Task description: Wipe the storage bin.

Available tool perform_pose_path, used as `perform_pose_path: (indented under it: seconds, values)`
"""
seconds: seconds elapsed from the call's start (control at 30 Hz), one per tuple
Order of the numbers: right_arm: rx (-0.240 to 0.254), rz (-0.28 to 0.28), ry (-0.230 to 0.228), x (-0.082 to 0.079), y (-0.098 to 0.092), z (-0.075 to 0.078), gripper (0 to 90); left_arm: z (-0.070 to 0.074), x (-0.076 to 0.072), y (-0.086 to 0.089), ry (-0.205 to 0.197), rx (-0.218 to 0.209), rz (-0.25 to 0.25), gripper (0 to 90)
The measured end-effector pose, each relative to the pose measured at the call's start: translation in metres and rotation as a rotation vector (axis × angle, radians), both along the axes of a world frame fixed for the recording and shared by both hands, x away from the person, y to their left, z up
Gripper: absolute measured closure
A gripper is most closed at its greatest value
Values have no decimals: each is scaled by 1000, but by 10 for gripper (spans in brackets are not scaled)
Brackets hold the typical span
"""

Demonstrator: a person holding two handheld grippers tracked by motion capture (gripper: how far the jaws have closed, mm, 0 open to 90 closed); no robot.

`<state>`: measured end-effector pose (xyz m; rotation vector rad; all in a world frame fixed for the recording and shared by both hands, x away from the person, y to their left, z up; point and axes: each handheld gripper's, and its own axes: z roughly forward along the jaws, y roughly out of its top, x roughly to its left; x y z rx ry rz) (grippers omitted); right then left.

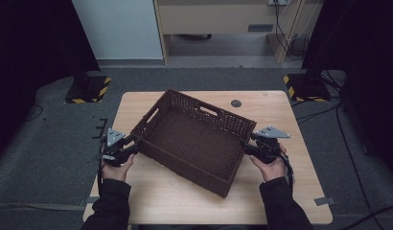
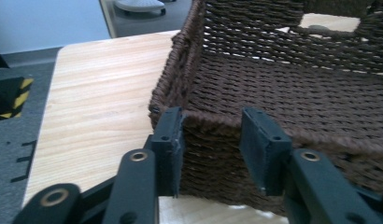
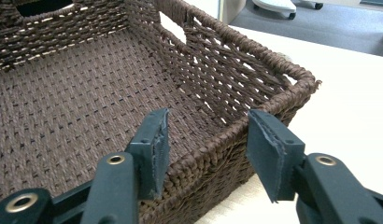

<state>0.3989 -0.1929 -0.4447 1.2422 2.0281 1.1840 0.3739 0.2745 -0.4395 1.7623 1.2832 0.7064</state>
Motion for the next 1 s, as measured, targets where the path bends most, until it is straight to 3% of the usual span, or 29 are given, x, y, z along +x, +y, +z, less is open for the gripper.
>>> perform_pose_path:
  seconds: [0.1,0.27,0.37,0.53,0.7,0.77,0.9,1.0]
  values:
    - [5,5,3,-4,0,1,518,0,-6,-6,-13,-14,-23,549]
    - [25,13,13,-14,0,1,507,-3,-8,-19,-4,8,-58,521]
    - [7,31,17,-14,-1,5,523,-4,-7,-23,-10,17,-54,522]
    - [-9,0,-41,-7,-4,6,464,-5,1,-20,-13,-3,-39,507]
    - [-32,-18,-30,-1,-2,0,456,-6,3,-18,-3,0,-31,495]
    - [-15,-16,-8,-2,-3,1,458,-5,1,-19,-1,-7,-38,486]
    - [13,-19,-1,-5,-4,0,479,-4,-8,-25,-9,-18,-75,474]
    - [1,-21,-2,-10,-3,1,476,-5,-10,-32,-6,-11,-95,465]
